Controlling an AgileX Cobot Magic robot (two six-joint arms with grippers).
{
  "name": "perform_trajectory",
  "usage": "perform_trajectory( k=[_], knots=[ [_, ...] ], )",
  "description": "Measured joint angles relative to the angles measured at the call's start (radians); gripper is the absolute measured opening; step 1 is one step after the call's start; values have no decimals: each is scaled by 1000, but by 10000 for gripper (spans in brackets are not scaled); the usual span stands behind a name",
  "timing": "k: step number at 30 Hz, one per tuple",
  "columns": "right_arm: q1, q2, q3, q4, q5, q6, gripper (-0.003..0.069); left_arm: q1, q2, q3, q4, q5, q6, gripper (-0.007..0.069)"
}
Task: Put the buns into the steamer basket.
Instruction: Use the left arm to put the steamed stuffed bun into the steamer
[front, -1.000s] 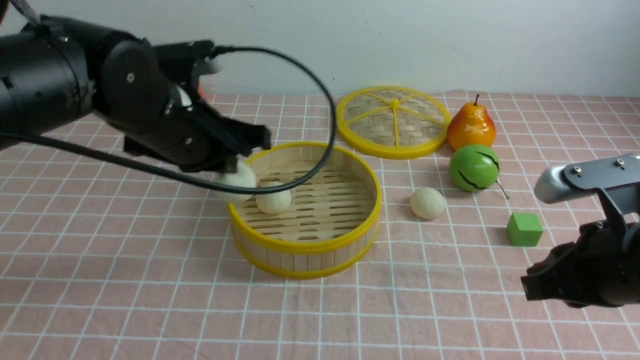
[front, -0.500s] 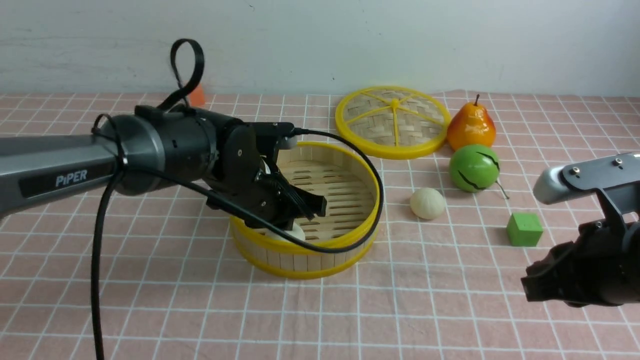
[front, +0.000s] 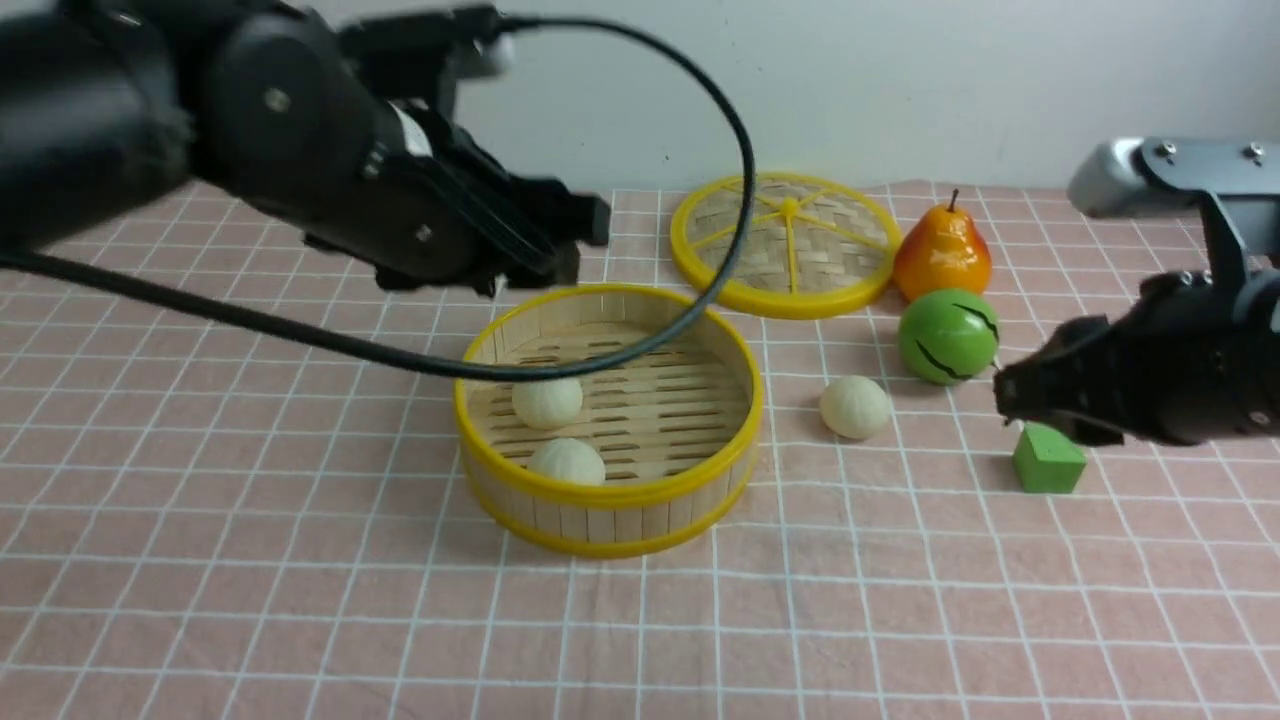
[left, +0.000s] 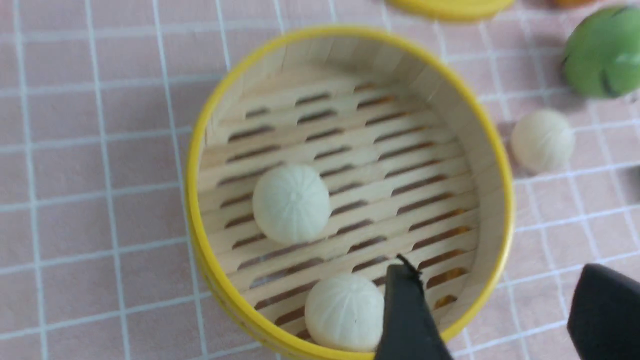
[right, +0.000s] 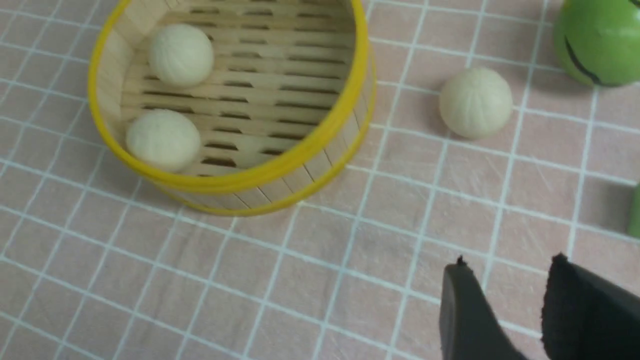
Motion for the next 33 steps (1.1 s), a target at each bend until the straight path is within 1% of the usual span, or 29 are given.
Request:
perform_trajectory(
  k=[4, 5, 6, 7, 8, 9, 10, 11, 12, 13, 14, 16, 17, 18, 19, 22, 23, 24, 25, 27, 29, 31, 33],
  knots=[
    [30, 86, -56, 11, 11, -58, 242, 0, -129, 72, 35, -8, -25, 243],
    [33, 103, -60, 11, 14, -58, 242, 0, -134, 81, 35, -7, -27, 227],
    [43, 143, -94, 18, 38, -61, 242, 0, -170, 119, 29, 7, -32, 167],
    [52, 176, -115, 28, 58, -57, 242, 0, -187, 147, 23, 14, -32, 132],
    [54, 181, -115, 28, 58, -57, 242, 0, -187, 152, 23, 14, -32, 126],
    [73, 218, -134, 46, 77, -50, 242, 0, -217, 203, 13, 18, -32, 71],
    [89, 238, -140, 60, 78, -47, 242, 0, -235, 237, 9, 19, -32, 45],
    [93, 241, -140, 62, 78, -47, 242, 0, -239, 244, 9, 19, -32, 45],
    [129, 270, -142, 72, 74, -47, 242, 0, -273, 308, 0, 20, -32, 8],
    [129, 270, -143, 72, 74, -47, 242, 0, -278, 308, 0, 20, -32, 5],
    [159, 289, -144, 72, 57, -57, 242, 0, -312, 362, -11, 20, -32, -13],
    [208, 302, -145, 66, 27, -81, 242, 0, -359, 425, -20, 10, -37, -13],
    [212, 302, -145, 66, 26, -81, 242, 0, -359, 429, -20, 8, -37, -13],
    [244, 304, -145, 59, 22, -87, 242, 0, -370, 454, -23, -21, -56, -13],
    [247, 304, -145, 59, 23, -87, 242, 0, -370, 458, -23, -25, -59, -13],
    [295, 304, -142, 57, 69, -84, 242, 0, -340, 462, -32, -83, -112, -13],
    [316, 304, -136, 50, 110, -84, 242, 0, -316, 447, -47, -85, -121, -13],
    [316, 304, -136, 50, 117, -84, 242, 0, -312, 447, -50, -85, -122, -13],
    [333, 304, -122, 46, 172, -78, 242, 0, -284, 428, -67, -75, -122, -13],
    [339, 296, -71, 37, 257, -48, 242, 0, -246, 395, -83, -48, -107, -13],
    [340, 274, -4, 30, 282, -27, 242, 0, -199, 352, -91, -34, -68, -13],
    [340, 255, 33, 30, 280, -19, 242, 0, -175, 331, -96, -33, -49, -13],
    [340, 176, 142, 37, 215, 35, 242, 0, -97, 257, -123, -31, -7, -11]
  ],
)
